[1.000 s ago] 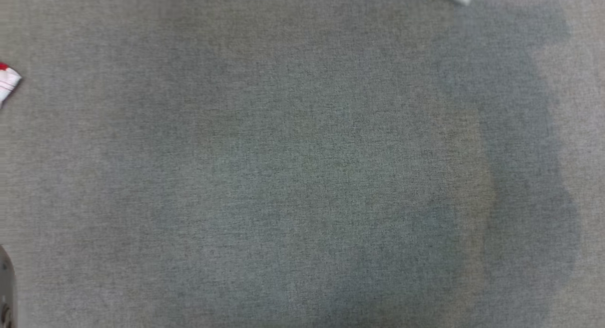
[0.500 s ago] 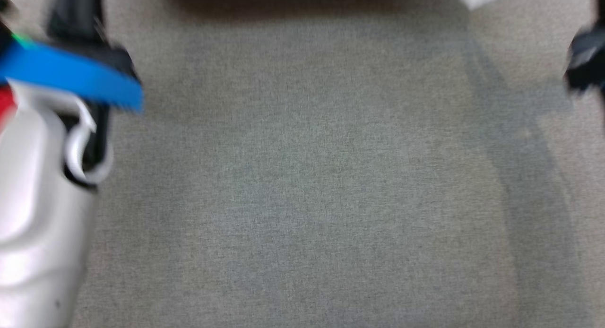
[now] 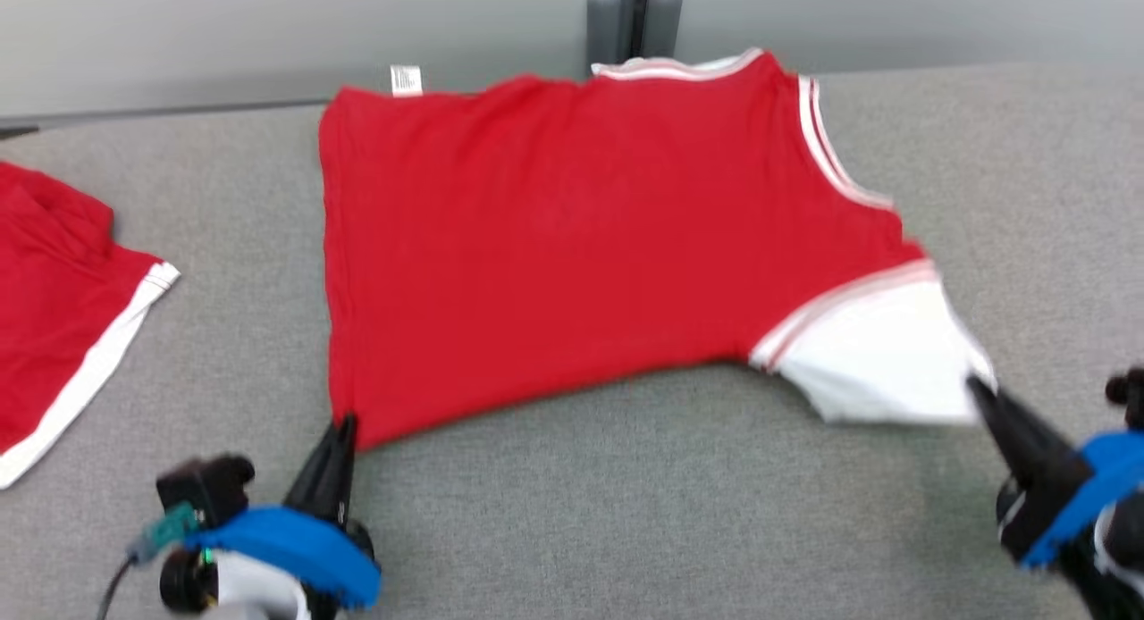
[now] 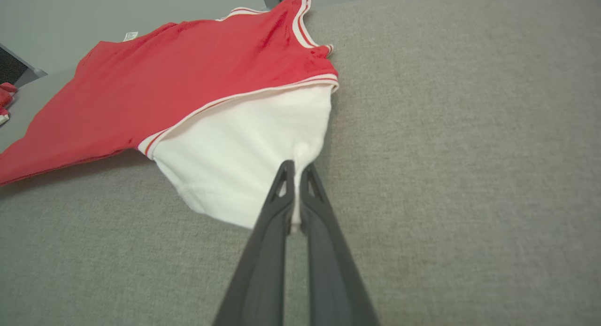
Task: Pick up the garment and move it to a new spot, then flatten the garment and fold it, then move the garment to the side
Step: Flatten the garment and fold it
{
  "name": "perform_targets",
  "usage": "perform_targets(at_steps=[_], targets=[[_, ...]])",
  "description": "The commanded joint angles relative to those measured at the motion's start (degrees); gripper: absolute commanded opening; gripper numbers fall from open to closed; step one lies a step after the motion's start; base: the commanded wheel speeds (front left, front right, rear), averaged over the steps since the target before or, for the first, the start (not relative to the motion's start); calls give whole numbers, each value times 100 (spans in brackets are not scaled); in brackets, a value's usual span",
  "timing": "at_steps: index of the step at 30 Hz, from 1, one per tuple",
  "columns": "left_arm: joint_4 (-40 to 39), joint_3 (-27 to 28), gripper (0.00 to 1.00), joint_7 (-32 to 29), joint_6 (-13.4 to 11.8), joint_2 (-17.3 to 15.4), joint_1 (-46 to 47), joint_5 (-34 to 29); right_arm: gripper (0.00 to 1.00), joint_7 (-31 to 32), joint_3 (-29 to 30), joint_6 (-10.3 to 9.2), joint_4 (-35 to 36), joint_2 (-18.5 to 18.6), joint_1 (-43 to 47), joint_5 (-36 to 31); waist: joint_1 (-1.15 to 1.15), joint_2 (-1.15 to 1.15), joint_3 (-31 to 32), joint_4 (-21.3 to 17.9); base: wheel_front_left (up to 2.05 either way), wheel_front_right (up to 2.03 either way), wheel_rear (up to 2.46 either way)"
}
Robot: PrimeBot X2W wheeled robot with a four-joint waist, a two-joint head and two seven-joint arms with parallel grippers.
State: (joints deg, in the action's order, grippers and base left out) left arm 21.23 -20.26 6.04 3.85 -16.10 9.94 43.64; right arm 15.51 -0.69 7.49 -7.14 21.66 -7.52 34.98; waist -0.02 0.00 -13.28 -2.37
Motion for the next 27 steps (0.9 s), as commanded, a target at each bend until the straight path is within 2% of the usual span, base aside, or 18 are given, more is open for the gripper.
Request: perform_targets(at_steps=[1,9,14,19,27], targets=[[-118,15,0,-55,-65,-50,-187,53,0,218,168,1,194,-149,303,-42,2,0,160,-86,0,0,0],[-1222,184,0,-453,-662,-524,-1285,98,0,2266,1154,1,1905,-1422,2015,-340,2,0,451,-45,0,0,0],[-1861,238,0,-757,-937,-808,-1713,115,0,3198,1608,1,2807,-1805,2572,-550,2,0,439,-63,0,0,0],[-2346,216,0,-1019,-1181,-919,-2027,129,0,3452,1791,1,3205,-1872,2587,-653,2,0,388,-105,0,0,0],[-2606,191,0,-1050,-1158,-863,-1620,79,0,3050,1518,1,3299,-1863,1753,-907,2,0,265,-55,0,0,0]])
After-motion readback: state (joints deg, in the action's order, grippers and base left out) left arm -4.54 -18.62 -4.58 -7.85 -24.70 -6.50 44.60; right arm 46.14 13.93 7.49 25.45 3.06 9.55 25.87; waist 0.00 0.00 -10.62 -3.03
